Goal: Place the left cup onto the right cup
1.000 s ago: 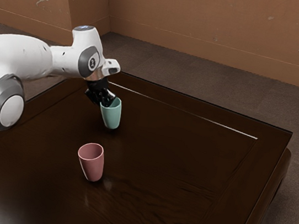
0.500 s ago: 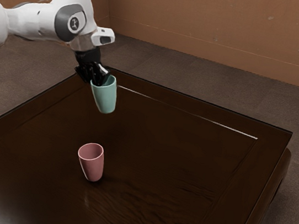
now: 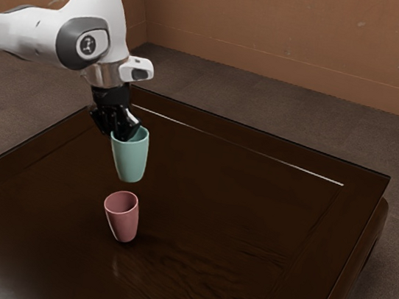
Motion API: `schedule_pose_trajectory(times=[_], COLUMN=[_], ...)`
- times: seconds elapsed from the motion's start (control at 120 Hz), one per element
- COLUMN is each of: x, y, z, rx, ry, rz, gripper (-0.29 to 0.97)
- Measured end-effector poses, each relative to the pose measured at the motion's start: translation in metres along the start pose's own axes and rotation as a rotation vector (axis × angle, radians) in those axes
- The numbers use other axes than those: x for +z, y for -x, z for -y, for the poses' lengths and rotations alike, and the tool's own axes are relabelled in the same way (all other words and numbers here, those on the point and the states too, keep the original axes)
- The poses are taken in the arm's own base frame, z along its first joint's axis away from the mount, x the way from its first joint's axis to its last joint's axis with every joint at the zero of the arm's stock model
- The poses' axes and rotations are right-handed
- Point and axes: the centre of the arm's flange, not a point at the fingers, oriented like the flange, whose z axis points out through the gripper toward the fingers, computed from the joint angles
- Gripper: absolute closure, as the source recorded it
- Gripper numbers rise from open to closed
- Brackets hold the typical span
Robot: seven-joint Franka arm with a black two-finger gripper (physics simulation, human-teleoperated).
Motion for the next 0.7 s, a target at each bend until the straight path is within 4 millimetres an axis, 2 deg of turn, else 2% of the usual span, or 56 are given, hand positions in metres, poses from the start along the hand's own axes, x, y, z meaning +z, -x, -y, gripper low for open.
schedule_pose_trajectory(times=[0.108, 0.3, 0.7], x=[0.013, 0.031, 0.044], y=[0.013, 0.030, 0.015], z=[-0.003, 0.039, 0.048], rx=[-0.031, -0.159, -0.214], ry=[-0.001, 0.005, 0.001], rz=[0.022, 0.022, -0.054], gripper=[0.78, 0.79, 0.79])
